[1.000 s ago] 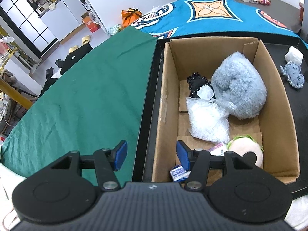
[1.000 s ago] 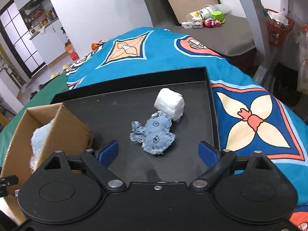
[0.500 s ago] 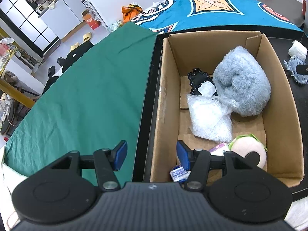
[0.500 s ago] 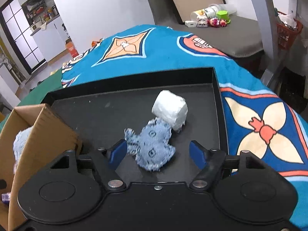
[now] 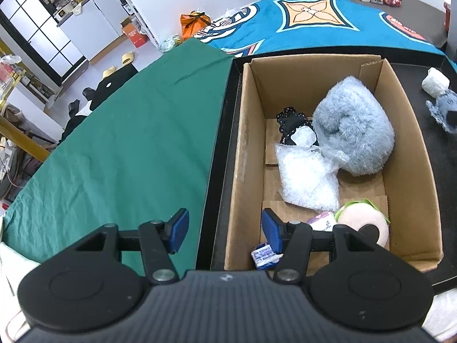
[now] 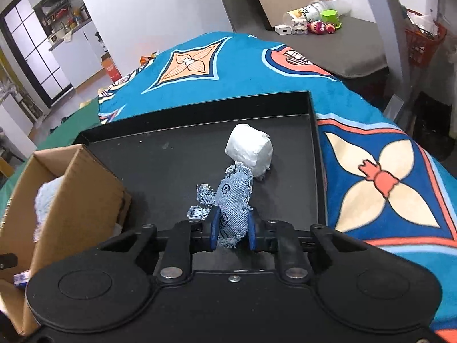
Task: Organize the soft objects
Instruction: 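Lower the right gripper onto the blue denim plush and close on it, then carry the denim plush with the right gripper over the box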
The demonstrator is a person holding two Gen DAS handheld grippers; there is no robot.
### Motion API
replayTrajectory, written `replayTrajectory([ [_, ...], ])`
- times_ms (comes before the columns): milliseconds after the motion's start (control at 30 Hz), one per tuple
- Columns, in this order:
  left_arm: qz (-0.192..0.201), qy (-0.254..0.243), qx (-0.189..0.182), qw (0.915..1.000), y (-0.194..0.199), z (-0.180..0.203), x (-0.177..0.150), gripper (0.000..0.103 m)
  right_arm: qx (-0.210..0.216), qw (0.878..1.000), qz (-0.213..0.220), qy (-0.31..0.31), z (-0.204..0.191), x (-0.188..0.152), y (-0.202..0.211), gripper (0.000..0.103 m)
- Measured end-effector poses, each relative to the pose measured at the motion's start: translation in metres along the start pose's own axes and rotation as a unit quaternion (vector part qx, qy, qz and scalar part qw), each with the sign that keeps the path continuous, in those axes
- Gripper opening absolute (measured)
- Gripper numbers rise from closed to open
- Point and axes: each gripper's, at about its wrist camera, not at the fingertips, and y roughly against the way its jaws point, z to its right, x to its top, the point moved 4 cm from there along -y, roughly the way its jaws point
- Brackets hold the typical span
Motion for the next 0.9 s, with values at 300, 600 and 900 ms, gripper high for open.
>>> replayTrajectory([
  [300,0.017,0.027,-0.032,0.9990,0.010,-0.011,-0.003,0.055,0.001,1.000,0.015,-0.010,-0.007,-0.003,0.035,0.020],
  [600,0.031,0.052,-0.059,0.9964,0.016,-0.022,-0.005,0.055,0.012,0.999,0.028,-0.010,-0.023,-0.007,0.064,0.020],
  [900,0.040,0.065,-0.083,0.9936,0.017,-0.028,-0.008,0.055,0.017,0.999,0.044,-0.001,-0.041,-0.004,0.093,0.020],
])
